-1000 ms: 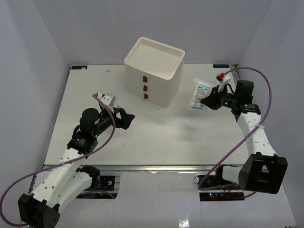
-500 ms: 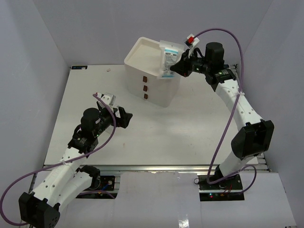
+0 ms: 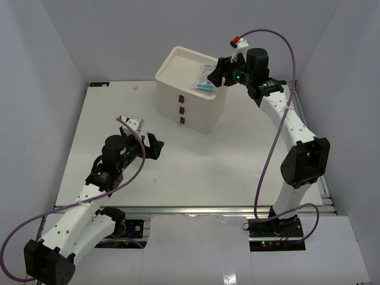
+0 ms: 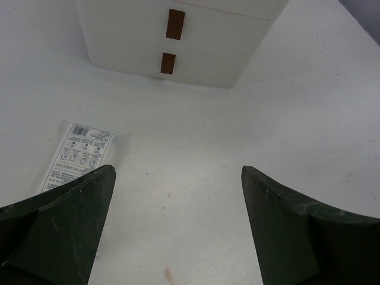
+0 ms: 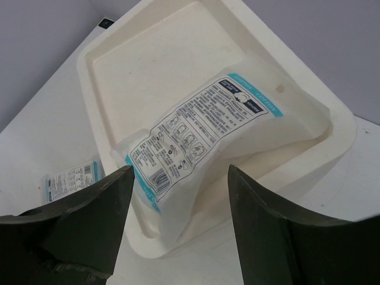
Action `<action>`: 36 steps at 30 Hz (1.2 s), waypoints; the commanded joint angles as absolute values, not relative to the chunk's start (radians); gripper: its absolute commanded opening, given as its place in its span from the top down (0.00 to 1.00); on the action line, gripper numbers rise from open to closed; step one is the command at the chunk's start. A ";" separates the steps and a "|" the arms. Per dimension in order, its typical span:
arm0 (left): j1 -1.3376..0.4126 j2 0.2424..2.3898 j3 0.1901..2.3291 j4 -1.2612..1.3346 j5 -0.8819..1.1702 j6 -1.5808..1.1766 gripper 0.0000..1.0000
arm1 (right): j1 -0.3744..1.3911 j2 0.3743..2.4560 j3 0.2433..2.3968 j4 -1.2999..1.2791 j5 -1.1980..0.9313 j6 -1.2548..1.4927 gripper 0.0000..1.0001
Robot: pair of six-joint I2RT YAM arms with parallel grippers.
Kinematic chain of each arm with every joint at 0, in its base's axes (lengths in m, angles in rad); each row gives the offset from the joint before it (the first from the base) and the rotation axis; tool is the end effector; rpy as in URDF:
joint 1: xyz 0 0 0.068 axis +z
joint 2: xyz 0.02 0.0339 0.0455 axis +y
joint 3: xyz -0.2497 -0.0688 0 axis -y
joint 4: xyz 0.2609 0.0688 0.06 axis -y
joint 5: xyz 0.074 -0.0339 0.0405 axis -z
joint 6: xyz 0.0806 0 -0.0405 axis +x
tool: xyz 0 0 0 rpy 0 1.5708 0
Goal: Organize the makeup
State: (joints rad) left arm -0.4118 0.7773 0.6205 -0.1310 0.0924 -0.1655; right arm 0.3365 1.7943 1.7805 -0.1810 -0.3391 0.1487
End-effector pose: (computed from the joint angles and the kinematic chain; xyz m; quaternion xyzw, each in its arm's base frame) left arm 0.2325 -0.1097 0.2634 0.1257 0.7909 -0.2056 0.5625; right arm 0.4482 0.1852 0.3843 -0.1781 0.7480 0.2769 0.5762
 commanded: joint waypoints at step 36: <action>-0.411 1.664 1.001 -0.345 -0.358 -0.062 0.37 | -0.059 0.931 0.739 -0.275 -1.264 -0.508 0.25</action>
